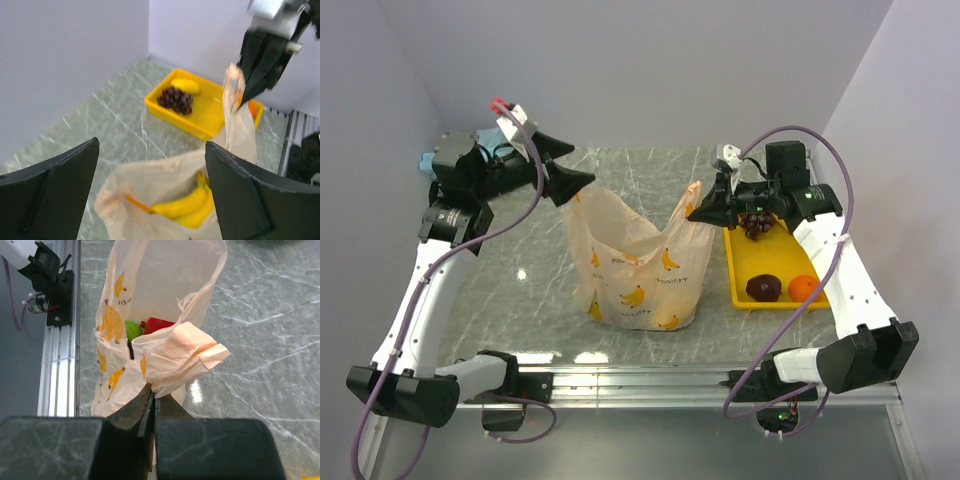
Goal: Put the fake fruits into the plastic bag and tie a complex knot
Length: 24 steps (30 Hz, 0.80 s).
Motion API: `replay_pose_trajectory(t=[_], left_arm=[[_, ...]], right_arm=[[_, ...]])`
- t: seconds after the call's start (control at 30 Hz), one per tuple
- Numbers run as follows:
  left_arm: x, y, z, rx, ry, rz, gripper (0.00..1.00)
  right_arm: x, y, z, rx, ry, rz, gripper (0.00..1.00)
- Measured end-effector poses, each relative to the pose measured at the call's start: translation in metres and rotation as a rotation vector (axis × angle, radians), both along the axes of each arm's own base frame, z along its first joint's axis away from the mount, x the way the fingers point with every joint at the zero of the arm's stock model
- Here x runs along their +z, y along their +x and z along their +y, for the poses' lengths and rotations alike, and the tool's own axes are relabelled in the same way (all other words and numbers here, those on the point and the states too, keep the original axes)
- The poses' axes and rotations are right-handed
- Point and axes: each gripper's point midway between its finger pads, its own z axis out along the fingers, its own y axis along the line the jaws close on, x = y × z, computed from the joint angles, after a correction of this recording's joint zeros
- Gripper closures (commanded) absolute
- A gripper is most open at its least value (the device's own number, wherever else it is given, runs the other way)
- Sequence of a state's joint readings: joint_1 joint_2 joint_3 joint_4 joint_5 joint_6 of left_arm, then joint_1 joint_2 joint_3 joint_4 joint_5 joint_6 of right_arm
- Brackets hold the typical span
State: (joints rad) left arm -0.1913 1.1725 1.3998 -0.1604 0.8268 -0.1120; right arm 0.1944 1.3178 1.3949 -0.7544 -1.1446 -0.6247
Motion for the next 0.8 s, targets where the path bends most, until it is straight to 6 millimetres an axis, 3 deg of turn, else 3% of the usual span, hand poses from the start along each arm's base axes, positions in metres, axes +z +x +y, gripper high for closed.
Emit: replay_pose_trajectory(t=[0.27, 0.57, 0.73, 0.8], left_arm=[[-0.082, 0.021, 0.009, 0.096, 0.033, 0.185, 0.01], [-0.096, 0.043, 0.009, 0.112, 0.030, 0.142, 0.01], [-0.124, 0.040, 0.003, 0.070, 0.016, 0.204, 0.18], [-0.133, 0.039, -0.001, 0.052, -0.018, 0.251, 0.38]], right_arm=[[0.003, 0.000, -0.002, 0.003, -0.017, -0.009, 1.00], [0.001, 0.001, -0.002, 0.003, -0.037, -0.002, 1.00], [-0.001, 0.003, -0.003, -0.008, -0.040, 0.009, 1.00], [0.000, 0.004, -0.002, -0.015, -0.037, 0.014, 1.00]])
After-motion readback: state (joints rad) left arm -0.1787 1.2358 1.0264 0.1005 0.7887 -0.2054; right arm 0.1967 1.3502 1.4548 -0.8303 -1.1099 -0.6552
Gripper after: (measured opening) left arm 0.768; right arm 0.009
